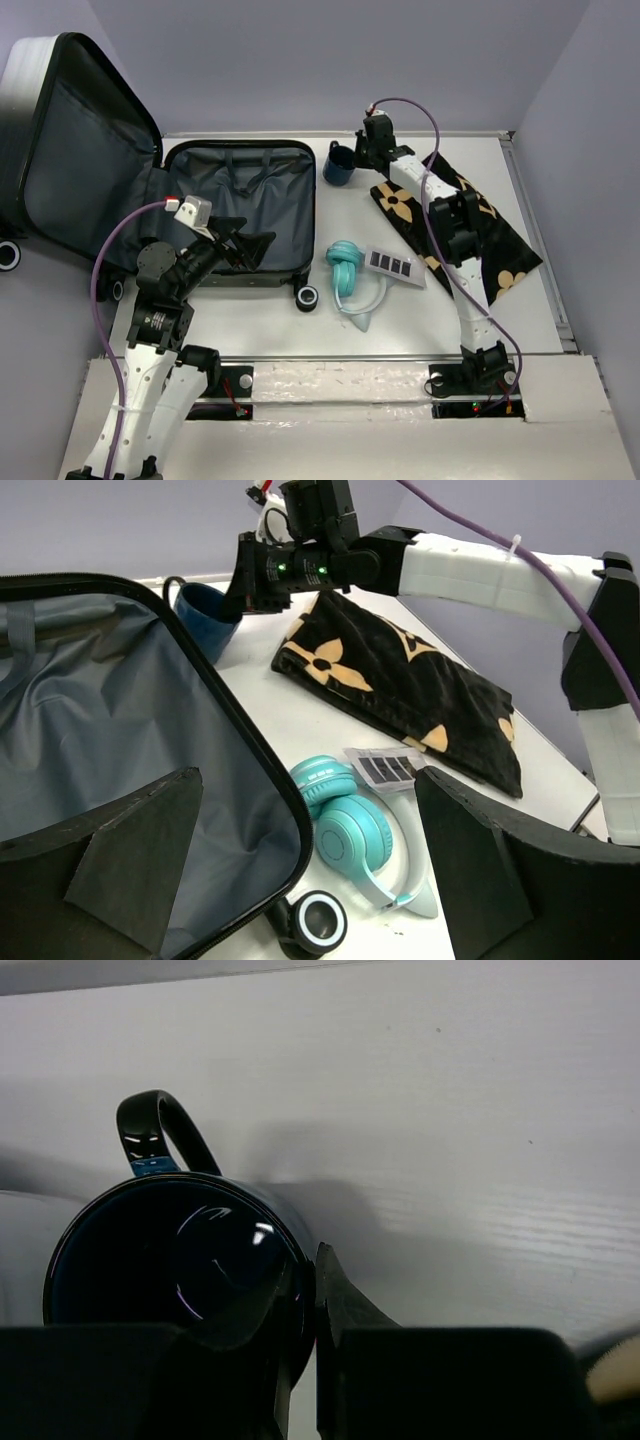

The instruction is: Pack the luggage

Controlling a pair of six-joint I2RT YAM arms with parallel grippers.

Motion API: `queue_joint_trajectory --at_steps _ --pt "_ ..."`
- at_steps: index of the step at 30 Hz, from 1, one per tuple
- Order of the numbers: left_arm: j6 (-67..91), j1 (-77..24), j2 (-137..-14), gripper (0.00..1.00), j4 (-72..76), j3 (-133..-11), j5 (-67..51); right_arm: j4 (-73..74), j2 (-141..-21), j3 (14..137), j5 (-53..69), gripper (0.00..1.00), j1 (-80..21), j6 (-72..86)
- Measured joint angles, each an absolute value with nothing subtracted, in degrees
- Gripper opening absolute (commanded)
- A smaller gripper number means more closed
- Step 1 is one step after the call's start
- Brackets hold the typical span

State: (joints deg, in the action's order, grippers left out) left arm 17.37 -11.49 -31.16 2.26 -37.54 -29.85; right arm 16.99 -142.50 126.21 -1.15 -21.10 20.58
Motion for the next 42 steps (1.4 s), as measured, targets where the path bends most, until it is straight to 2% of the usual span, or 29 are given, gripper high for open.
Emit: queue_joint_trajectory --at_steps 6,10,16,21,25,31,36,39,40,42 --pt "17.4 -11.5 -30.3 0.99 2.2 -37.5 -29.4 14.9 -133.8 116.0 -4.0 0.07 -21.8 20.1" --pt "17.4 -11.4 -29.4 0.99 1.7 -37.7 -27.6 10.7 -121.1 105.8 -6.9 0.07 -24.3 16.5" --pt "17.8 -10.5 -27.4 0.99 -0.5 -39.1 -20.9 -2.1 -112.3 103.5 -10.6 0.07 -35.6 9.6" --pt "18.5 -10.0 -24.8 0.99 -3.2 -40.6 -12.9 -7.7 -117.1 107.0 -13.5 0.07 -46.0 2.3" --pt "18.9 -10.0 -23.4 0.99 -5.2 -41.5 -6.7 -8.7 -128.3 113.6 -17.1 0.07 -52.6 -3.6" --pt "19.0 -10.0 -22.4 0.99 -6.7 -41.5 -3.0 -8.4 -139.2 117.4 -21.9 0.07 -55.1 -10.7" --pt "19.0 -10.0 -22.3 0.99 -7.5 -41.5 -1.8 -11.9 -141.1 117.7 -25.5 0.07 -55.6 -17.2" --pt "19.0 -10.0 -22.2 0.99 -7.6 -41.5 -1.4 -20.0 -141.1 115.4 -28.3 0.18 -56.4 -22.3" --pt "19.0 -10.0 -22.2 0.99 -7.6 -41.5 -1.3 -22.1 -141.0 114.1 -28.9 0.26 -56.8 -23.3" --pt "19.0 -10.0 -22.2 0.99 -7.7 -41.5 -1.3 -25.4 -140.7 110.8 -30.1 0.33 -57.8 -24.7"
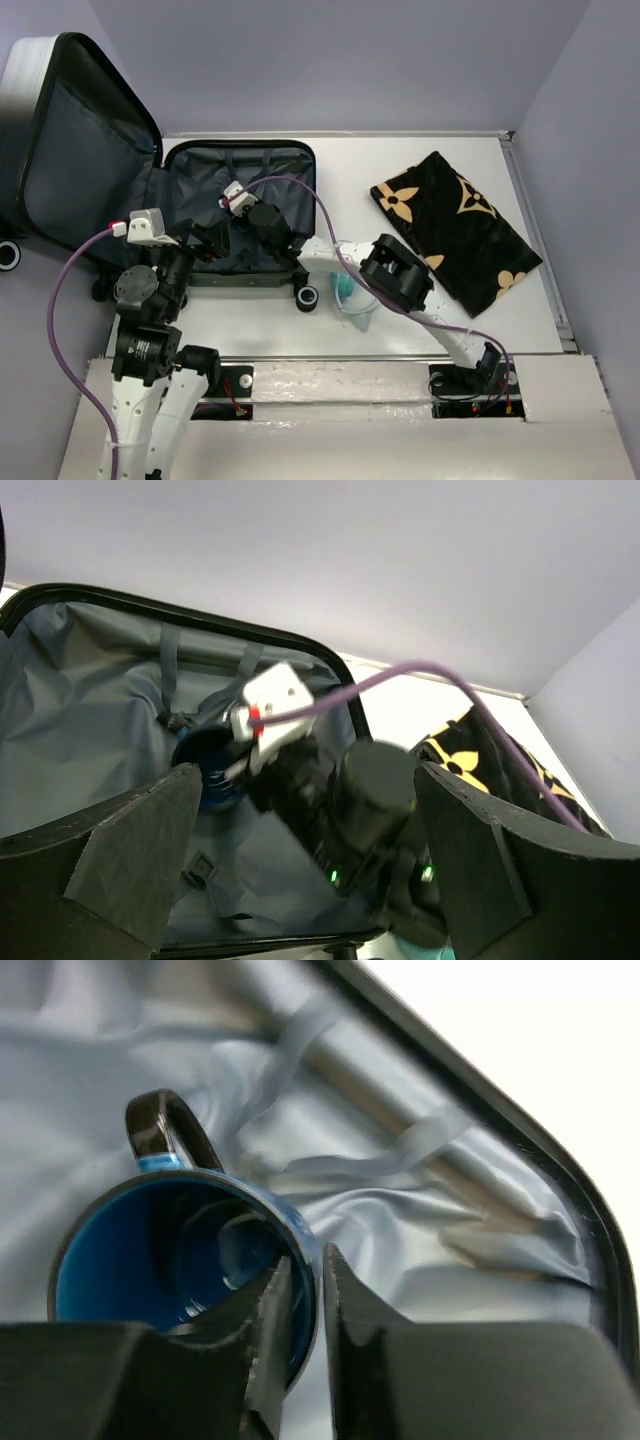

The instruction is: Pack the luggage

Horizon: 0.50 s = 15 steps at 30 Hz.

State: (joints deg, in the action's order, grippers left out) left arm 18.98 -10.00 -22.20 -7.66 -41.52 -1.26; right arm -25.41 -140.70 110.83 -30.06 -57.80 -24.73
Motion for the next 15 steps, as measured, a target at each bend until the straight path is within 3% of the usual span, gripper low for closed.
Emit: queue_joint_trajectory --at_steps 5,7,15 --pt "19.1 -10.0 -21.8 0.99 -7.6 -41.5 -1.2 -28.1 -139.3 103.2 -30.7 0.58 -60.9 -24.4" --pt "19.2 -10.0 -21.7 0.99 -7.7 -41.5 -1.2 -27.4 -136.9 100.1 -30.3 0.63 -61.9 -23.0" --pt "19.4 -10.0 -21.5 0.99 -7.6 -41.5 -1.2 -19.5 -117.7 95.0 -25.8 0.62 -61.7 -13.2"
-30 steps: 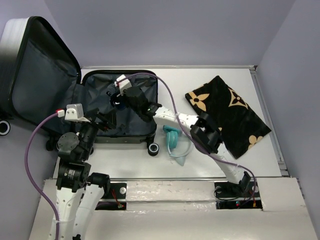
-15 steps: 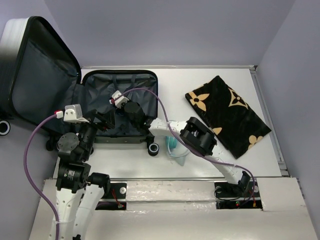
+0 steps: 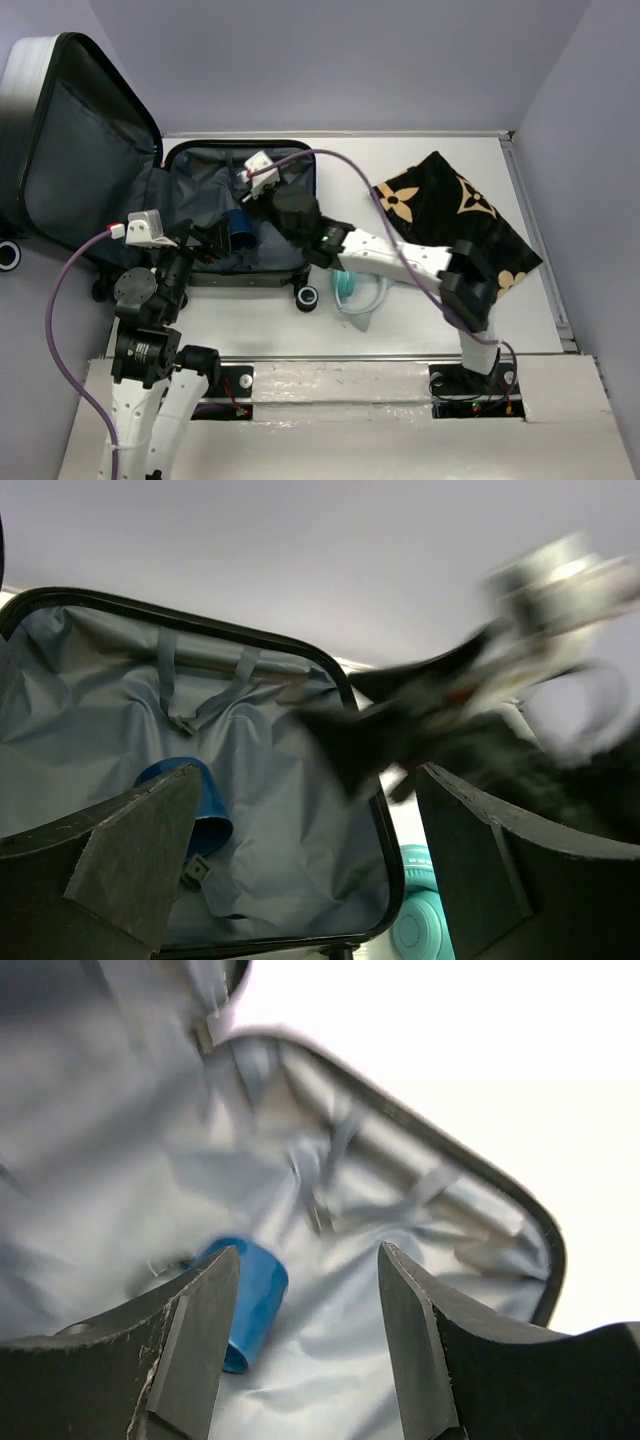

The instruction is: Pack the luggage

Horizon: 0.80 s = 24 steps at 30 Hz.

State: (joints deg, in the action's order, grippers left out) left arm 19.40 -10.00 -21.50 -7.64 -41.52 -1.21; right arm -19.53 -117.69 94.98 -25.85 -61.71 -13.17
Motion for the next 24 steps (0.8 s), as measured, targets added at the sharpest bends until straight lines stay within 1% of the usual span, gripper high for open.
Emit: queue_joint_trajectory --at_steps 1,3,4,5,6,7,8,9,10,11,13,14,16,18,21,24 --pt "19.4 -10.0 -21.5 0.99 -7.6 -41.5 -1.3 -18.4 -113.7 94.4 -25.1 0.6 -61.3 -11.6" --pt "19.4 -10.0 -21.5 0.99 -7.6 -41.5 -1.8 -15.3 -105.9 91.7 -24.5 0.46 -60.6 -7.8" --pt "19.4 -10.0 -21.5 0.99 -7.5 -41.5 -2.3 -14.1 -102.5 89.9 -24.3 0.36 -60.0 -5.7" --pt "19.4 -10.0 -21.5 0.99 -7.5 -41.5 -3.0 -12.1 -96.6 86.8 -24.1 0.21 -58.8 -1.9" --pt "19.4 -10.0 -21.5 0.99 -7.4 -41.5 -3.4 -11.0 -93.5 84.2 -24.1 0.18 -58.2 0.0" --pt "19.5 -10.0 -21.5 0.99 -7.1 -41.5 -4.1 -7.8 -88.1 80.2 -24.2 0.18 -56.7 2.4" --pt "19.5 -10.0 -21.5 0.99 -6.7 -41.4 -4.9 -6.8 -84.0 75.5 -24.1 0.18 -55.1 5.9" --pt "19.6 -10.0 -21.5 0.99 -6.2 -41.2 -5.9 -4.5 -80.2 71.0 -24.1 0.21 -53.8 8.4" --pt "19.6 -10.1 -21.5 0.99 -6.0 -41.0 -6.5 -1.2 -76.3 66.8 -24.2 0.27 -52.2 10.8" --pt "19.6 -10.2 -21.5 0.99 -5.6 -40.8 -7.3 2.0 -72.5 61.1 -24.5 0.45 -50.5 14.2" --pt "19.6 -10.5 -21.6 0.99 -5.4 -40.7 -8.4 7.7 -67.4 53.1 -24.4 0.59 -48.7 20.2" --pt "19.6 -10.5 -21.6 0.99 -5.3 -40.6 -9.1 10.7 -65.6 49.8 -24.3 0.69 -48.2 22.6" --pt "19.6 -10.5 -21.9 0.99 -5.2 -40.6 -10.2 17.3 -60.5 41.2 -23.5 0.75 -47.3 29.5" --pt "19.6 -10.5 -22.4 0.99 -4.9 -40.6 -11.3 21.8 -57.2 36.8 -23.4 0.75 -47.0 35.0" --pt "19.6 -10.5 -23.3 0.99 -4.9 -40.6 -12.3 24.4 -53.5 33.8 -24.5 0.69 -46.8 41.5" --pt "19.6 -10.5 -24.2 0.99 -4.9 -40.6 -13.2 24.6 -52.5 33.4 -26.6 0.66 -46.8 43.4"
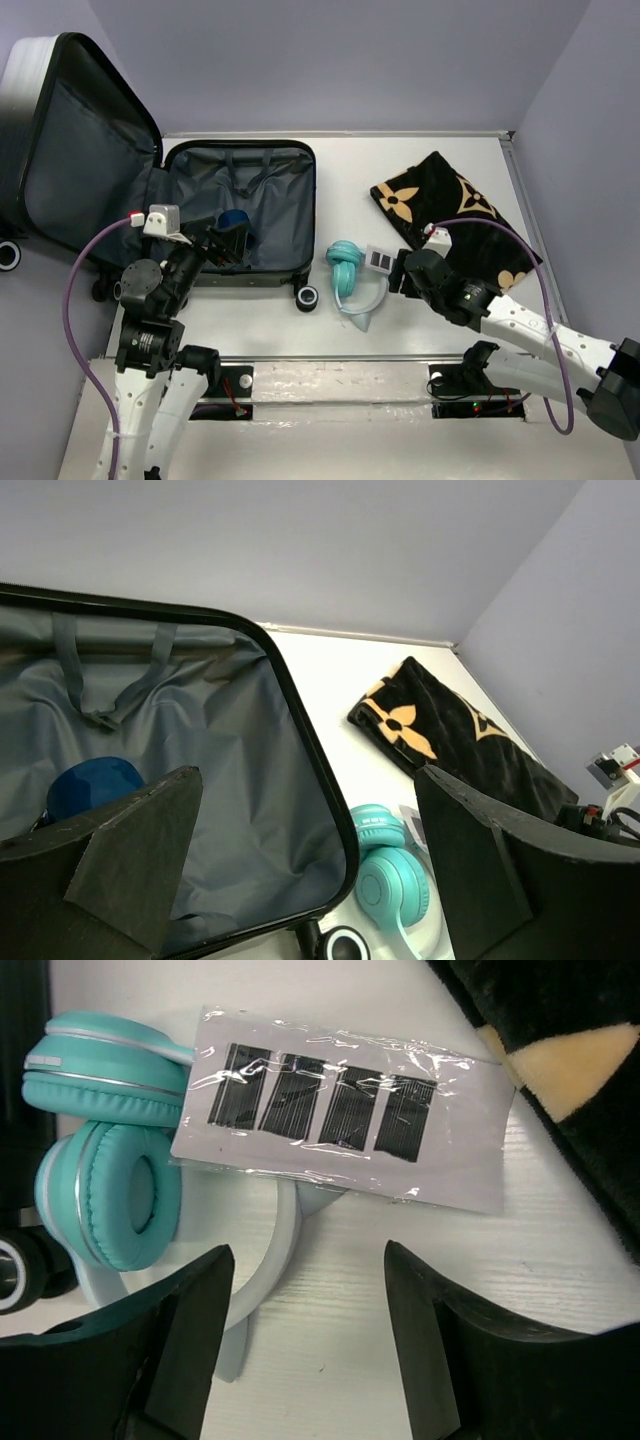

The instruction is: Pack the luggage

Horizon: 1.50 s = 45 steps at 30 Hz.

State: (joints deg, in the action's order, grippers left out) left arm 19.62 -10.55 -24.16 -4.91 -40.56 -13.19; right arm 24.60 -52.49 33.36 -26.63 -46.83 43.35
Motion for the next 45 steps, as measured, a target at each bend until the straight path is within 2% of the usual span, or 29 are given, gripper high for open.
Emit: queue_joint_trajectory --at_steps 5,10,18,20,25,34,36,45 --pt "19.6 -10.5 -24.3 0.99 -4.9 -40.5 -13.8 25.6 -56.9 34.3 -27.3 0.66 -46.5 39.2" --pt "19.6 -10.5 -24.3 0.99 -4.9 -40.5 -14.4 32.2 -62.3 40.5 -26.3 0.75 -46.2 36.4" --pt "19.6 -10.8 -24.3 0.99 -4.8 -40.5 -14.8 43.2 -79.5 58.1 -25.4 0.74 -46.1 30.9" --pt "19.6 -10.8 -24.3 0.99 -4.8 -40.5 -14.8 45.3 -84.2 60.2 -25.5 0.75 -46.1 29.0" --pt "19.6 -10.9 -24.4 0.99 -4.6 -40.5 -14.9 48.8 -85.9 60.3 -25.2 0.77 -46.1 24.4" --pt "19.6 -11.2 -24.4 0.99 -4.5 -40.5 -15.0 46.4 -86.3 60.2 -21.9 0.69 -46.1 15.7" --pt "19.6 -11.2 -24.6 0.99 -4.5 -40.5 -15.0 45.8 -87.8 60.3 -21.6 0.64 -46.1 14.4" --pt "19.6 -11.2 -24.6 0.99 -4.5 -40.5 -15.0 42.6 -93.4 62.0 -20.7 0.62 -46.1 9.8"
